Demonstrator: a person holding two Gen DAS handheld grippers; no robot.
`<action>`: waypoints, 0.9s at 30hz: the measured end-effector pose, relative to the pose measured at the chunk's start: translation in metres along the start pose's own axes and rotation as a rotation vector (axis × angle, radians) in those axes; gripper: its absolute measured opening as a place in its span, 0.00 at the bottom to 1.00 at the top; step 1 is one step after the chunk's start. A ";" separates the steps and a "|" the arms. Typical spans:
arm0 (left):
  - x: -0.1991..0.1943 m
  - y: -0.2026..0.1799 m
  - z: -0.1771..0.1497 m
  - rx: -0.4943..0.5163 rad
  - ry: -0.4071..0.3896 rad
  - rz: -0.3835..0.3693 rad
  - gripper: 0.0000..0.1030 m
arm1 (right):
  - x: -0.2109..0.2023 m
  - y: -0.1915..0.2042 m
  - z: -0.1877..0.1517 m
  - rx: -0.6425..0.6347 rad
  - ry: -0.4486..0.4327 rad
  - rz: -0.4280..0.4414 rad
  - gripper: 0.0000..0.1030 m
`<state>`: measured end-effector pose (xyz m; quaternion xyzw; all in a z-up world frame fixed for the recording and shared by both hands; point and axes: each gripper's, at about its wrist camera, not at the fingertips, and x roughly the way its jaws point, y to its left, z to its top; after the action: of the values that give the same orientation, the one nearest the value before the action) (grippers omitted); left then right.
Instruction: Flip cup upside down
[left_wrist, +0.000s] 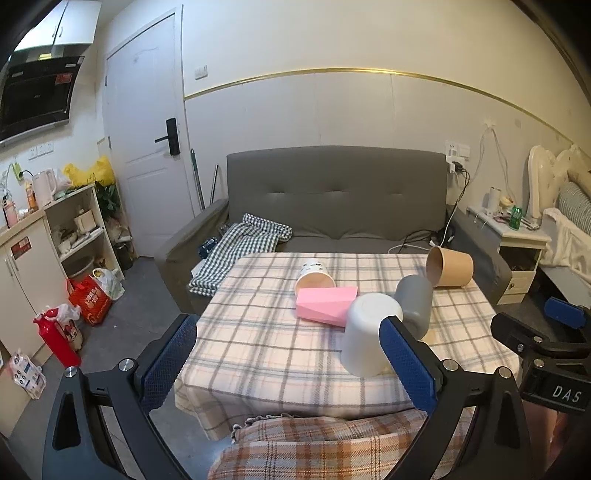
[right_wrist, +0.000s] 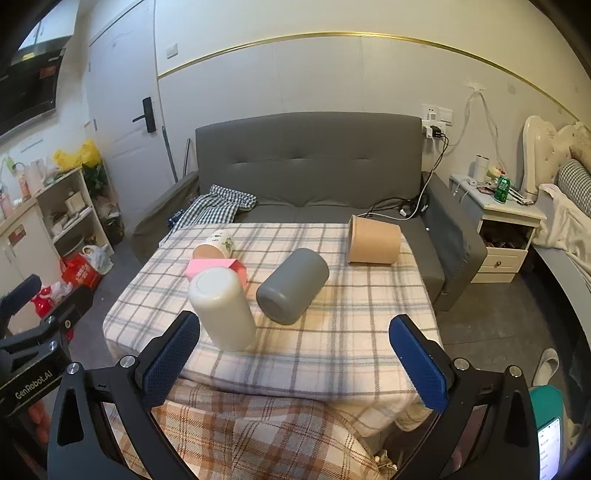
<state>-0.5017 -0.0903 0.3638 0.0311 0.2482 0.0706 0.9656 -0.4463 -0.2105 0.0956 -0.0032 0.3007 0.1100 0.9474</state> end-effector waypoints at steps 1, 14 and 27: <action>0.001 -0.001 0.001 -0.001 0.005 -0.002 0.99 | 0.000 0.001 0.000 -0.003 0.001 0.000 1.00; -0.001 -0.034 0.010 -0.024 0.026 -0.016 0.99 | -0.002 0.002 0.001 -0.006 0.006 -0.001 1.00; 0.008 -0.029 0.015 -0.031 0.027 0.005 0.99 | -0.003 0.001 0.003 -0.005 0.017 0.001 1.00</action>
<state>-0.4841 -0.1184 0.3703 0.0155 0.2599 0.0771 0.9624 -0.4474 -0.2098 0.0999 -0.0063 0.3087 0.1109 0.9447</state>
